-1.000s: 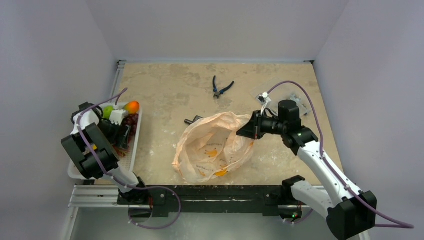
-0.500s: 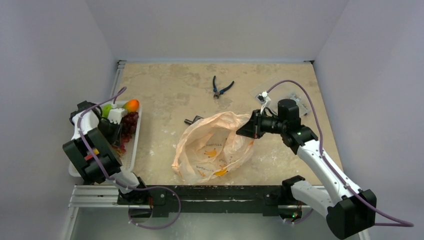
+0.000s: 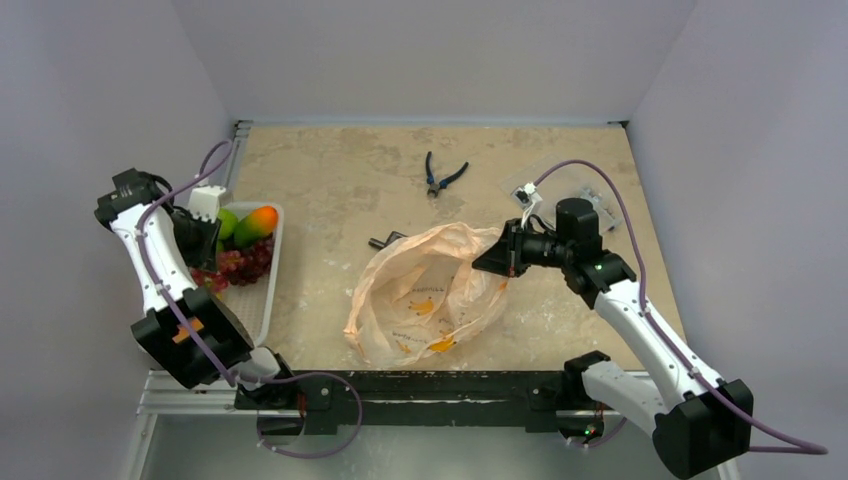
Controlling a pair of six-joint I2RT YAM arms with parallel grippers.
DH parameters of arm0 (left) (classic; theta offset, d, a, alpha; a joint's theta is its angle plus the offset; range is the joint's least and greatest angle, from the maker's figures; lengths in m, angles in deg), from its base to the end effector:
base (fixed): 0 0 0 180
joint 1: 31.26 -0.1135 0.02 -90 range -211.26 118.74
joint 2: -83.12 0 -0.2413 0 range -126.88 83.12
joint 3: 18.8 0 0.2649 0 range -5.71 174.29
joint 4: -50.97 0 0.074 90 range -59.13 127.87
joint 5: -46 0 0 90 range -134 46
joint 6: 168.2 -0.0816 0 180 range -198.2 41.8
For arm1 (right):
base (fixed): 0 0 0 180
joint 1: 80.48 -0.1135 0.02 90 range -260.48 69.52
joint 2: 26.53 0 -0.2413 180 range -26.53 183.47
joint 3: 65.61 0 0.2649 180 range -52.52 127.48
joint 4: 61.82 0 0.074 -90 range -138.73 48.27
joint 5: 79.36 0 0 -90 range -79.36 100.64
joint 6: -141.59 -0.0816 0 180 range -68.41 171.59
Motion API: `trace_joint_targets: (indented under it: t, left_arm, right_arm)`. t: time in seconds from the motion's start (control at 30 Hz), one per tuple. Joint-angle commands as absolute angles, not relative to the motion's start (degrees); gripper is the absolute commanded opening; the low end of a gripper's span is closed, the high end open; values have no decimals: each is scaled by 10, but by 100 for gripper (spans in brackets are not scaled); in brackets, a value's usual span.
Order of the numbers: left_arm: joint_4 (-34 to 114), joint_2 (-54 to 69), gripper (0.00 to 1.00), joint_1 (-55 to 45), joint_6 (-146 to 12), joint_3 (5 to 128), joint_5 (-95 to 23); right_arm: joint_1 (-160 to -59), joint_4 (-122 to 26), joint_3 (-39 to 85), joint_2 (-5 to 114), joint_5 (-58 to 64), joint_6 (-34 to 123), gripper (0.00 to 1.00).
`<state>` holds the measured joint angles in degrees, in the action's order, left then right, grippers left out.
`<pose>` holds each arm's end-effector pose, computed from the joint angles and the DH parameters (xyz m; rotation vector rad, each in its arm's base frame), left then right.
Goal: Place the fake fruits into the plastic bag and tie a complex knot
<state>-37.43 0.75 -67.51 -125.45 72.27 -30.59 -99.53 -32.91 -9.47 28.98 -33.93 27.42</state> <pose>0.2348 0.1487 0.2418 0.3034 2.8354 -0.0790 0.2314 0.1405 0.2527 -0.4172 2.1070 1.2540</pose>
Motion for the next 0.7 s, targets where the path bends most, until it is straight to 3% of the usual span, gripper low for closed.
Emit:
trace_joint_targets:
  t: [0.0, 0.17, 0.37, 0.53, 0.67]
  left_arm:
    - [-491, 42, 0, -677, -1278, 810, -200]
    - [-576, 91, 0, -621, -1295, 883, -48]
    - [-434, 182, 0, -392, -1144, 878, 43]
    - [-302, 191, 0, -104, -1033, 874, 6]
    - [-254, 119, 0, 32, -1007, 873, -54]
  right_arm:
    - [-992, -357, -77, 279, -351, 269, 0]
    - [-992, -371, -86, 283, -346, 245, 0]
    - [-993, -407, -101, 302, -354, 205, 0]
    - [-993, -409, -103, 311, -354, 187, 0]
    - [-992, -428, -114, 317, -363, 159, 0]
